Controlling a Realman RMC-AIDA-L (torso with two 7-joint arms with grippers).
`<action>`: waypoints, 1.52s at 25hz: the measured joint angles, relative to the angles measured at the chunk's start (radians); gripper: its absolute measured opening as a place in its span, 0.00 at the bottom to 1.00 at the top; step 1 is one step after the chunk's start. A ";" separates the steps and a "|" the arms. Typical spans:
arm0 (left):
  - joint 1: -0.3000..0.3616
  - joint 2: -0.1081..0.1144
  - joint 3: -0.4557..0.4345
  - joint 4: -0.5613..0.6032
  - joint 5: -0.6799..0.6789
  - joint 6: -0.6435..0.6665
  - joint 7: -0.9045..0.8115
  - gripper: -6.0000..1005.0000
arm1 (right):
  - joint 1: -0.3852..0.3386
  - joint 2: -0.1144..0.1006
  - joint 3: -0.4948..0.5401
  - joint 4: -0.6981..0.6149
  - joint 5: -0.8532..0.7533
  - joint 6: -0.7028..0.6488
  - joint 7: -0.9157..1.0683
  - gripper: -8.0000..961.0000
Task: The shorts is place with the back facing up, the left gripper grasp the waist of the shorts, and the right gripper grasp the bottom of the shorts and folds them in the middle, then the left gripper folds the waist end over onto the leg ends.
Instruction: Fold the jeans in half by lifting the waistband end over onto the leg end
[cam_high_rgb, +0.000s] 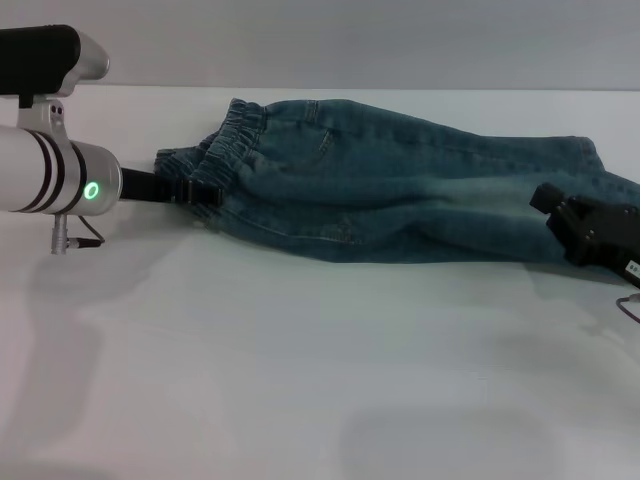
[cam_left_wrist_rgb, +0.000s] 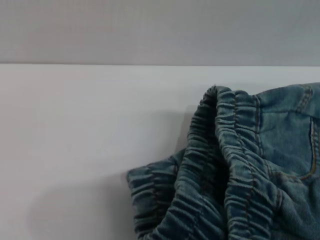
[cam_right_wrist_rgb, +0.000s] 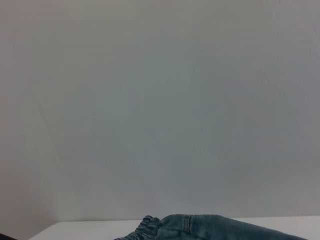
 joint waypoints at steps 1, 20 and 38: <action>0.000 0.000 0.000 0.000 0.000 0.004 0.000 0.84 | 0.000 0.000 0.001 0.000 0.000 0.001 0.000 0.01; -0.043 -0.003 0.010 0.088 -0.008 0.070 0.001 0.83 | 0.001 -0.002 0.007 0.001 0.000 0.015 0.027 0.01; 0.019 -0.003 0.074 0.043 -0.103 0.163 0.035 0.34 | -0.023 -0.003 0.009 0.000 0.029 0.036 0.054 0.01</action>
